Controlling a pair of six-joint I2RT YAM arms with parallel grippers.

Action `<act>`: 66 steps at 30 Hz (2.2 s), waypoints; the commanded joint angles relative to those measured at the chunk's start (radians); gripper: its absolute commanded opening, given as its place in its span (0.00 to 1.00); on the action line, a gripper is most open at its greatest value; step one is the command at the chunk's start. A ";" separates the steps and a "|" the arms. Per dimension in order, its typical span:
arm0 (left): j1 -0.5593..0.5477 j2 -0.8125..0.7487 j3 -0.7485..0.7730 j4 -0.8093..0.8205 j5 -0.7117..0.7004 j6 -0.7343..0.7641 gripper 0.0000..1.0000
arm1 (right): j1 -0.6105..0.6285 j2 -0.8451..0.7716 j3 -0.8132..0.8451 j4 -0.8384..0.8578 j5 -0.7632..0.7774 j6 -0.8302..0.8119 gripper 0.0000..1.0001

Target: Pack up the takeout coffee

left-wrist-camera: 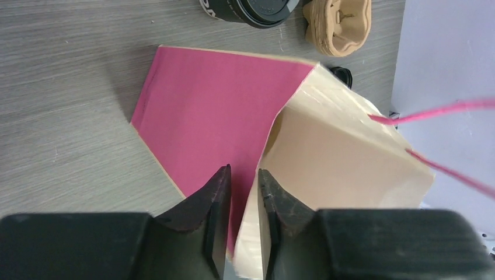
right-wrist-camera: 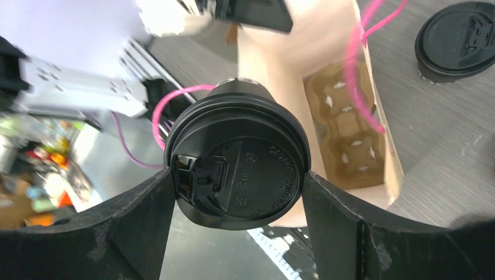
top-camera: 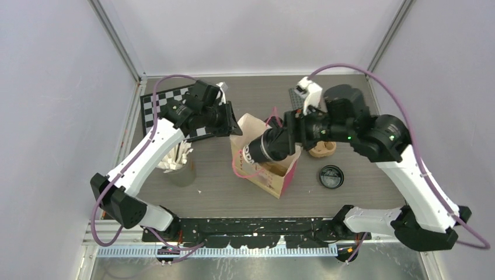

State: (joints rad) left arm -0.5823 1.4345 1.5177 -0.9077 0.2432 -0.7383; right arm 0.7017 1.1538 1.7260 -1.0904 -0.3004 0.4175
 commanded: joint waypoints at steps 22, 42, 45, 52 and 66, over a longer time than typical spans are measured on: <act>0.030 0.122 0.283 -0.109 0.075 0.400 0.56 | 0.354 0.186 0.115 -0.183 0.567 -0.333 0.76; -0.011 0.031 0.082 0.255 0.212 0.476 0.00 | 0.431 0.208 0.082 -0.184 0.720 -0.411 0.76; -0.017 -0.046 -0.036 0.395 0.222 0.421 0.00 | 0.431 0.196 0.064 -0.180 0.741 -0.458 0.76; -0.019 -0.144 -0.163 0.513 0.222 0.384 0.00 | 0.433 0.187 0.043 -0.186 0.745 -0.507 0.76; -0.019 -0.321 -0.280 0.328 0.143 0.320 0.42 | 0.605 0.140 -0.157 -0.119 0.822 -0.451 0.76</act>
State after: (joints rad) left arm -0.6003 1.1847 1.2102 -0.4870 0.4221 -0.4114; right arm 1.2446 1.3136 1.6104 -1.2362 0.4492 -0.0593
